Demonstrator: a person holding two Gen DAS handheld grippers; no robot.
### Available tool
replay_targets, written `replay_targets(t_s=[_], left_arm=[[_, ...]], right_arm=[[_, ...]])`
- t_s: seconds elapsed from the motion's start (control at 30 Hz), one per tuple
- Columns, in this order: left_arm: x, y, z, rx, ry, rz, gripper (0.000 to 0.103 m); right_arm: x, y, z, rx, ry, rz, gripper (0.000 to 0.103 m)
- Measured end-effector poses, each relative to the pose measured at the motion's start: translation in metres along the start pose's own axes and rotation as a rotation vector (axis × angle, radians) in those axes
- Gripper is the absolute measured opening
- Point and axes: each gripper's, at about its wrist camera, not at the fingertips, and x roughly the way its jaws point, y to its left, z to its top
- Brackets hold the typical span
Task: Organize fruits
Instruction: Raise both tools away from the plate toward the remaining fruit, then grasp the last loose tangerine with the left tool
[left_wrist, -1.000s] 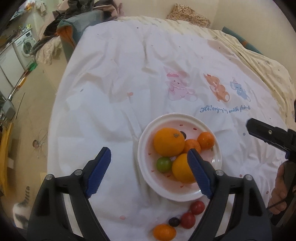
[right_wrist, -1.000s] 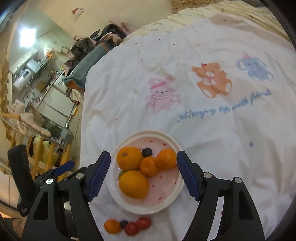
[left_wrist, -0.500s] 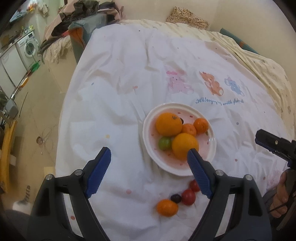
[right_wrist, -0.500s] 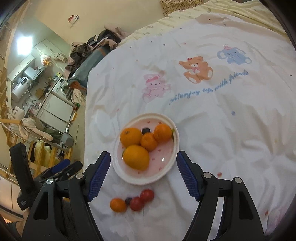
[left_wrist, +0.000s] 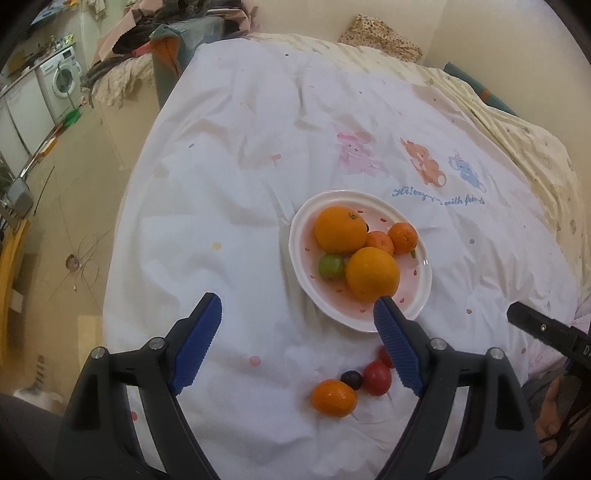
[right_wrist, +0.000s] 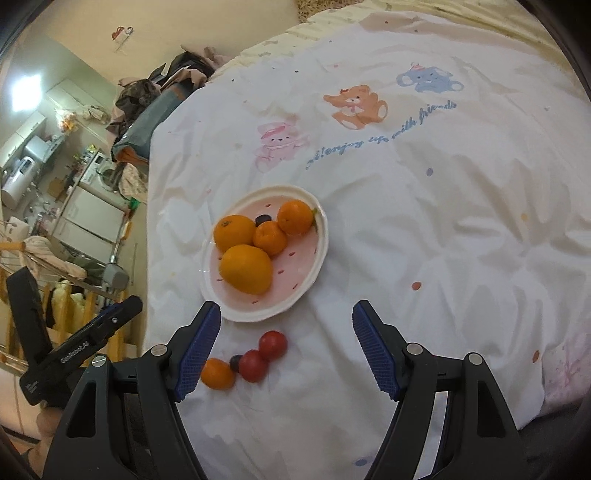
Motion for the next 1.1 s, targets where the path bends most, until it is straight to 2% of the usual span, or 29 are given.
replay_targets(t_s=[0.1, 0.2, 0.33, 0.4, 0.53, 0.73, 0.87, 1.03, 1.07, 1.1], left_arm=[[0.004, 0.001, -0.002, 0.001, 0.030, -0.016, 0.082], [0.015, -0.003, -0.011, 0.029, 0.097, -0.008, 0.082], [0.047, -0.021, -0.035, 0.114, 0.301, -0.061, 0.082], [0.055, -0.034, -0.045, 0.174, 0.358, -0.073, 0.082], [0.061, -0.052, -0.057, 0.260, 0.376, -0.048, 0.082], [0.073, -0.054, -0.059, 0.264, 0.417, -0.036, 0.081], [0.077, -0.054, -0.062, 0.279, 0.429, -0.024, 0.071], [0.076, -0.056, -0.063, 0.294, 0.428, -0.018, 0.069], [0.076, -0.057, -0.064, 0.298, 0.425, -0.013, 0.061], [0.076, -0.056, -0.065, 0.302, 0.427, -0.009, 0.046]], right_arm=[[0.000, 0.003, 0.000, -0.008, -0.007, -0.010, 0.077], [0.002, 0.004, 0.000, -0.006, 0.003, -0.012, 0.077], [0.007, 0.002, 0.001, -0.003, 0.017, -0.029, 0.077], [0.008, 0.000, 0.002, 0.011, 0.021, -0.029, 0.077], [0.011, -0.006, 0.002, 0.028, 0.024, -0.038, 0.076], [0.009, -0.013, 0.003, 0.064, 0.022, -0.032, 0.077], [0.011, -0.016, 0.004, 0.080, 0.029, -0.022, 0.077], [0.011, -0.015, 0.004, 0.079, 0.028, -0.034, 0.077], [0.010, -0.016, 0.004, 0.082, 0.027, -0.033, 0.077], [0.010, -0.016, 0.004, 0.082, 0.026, -0.034, 0.077]])
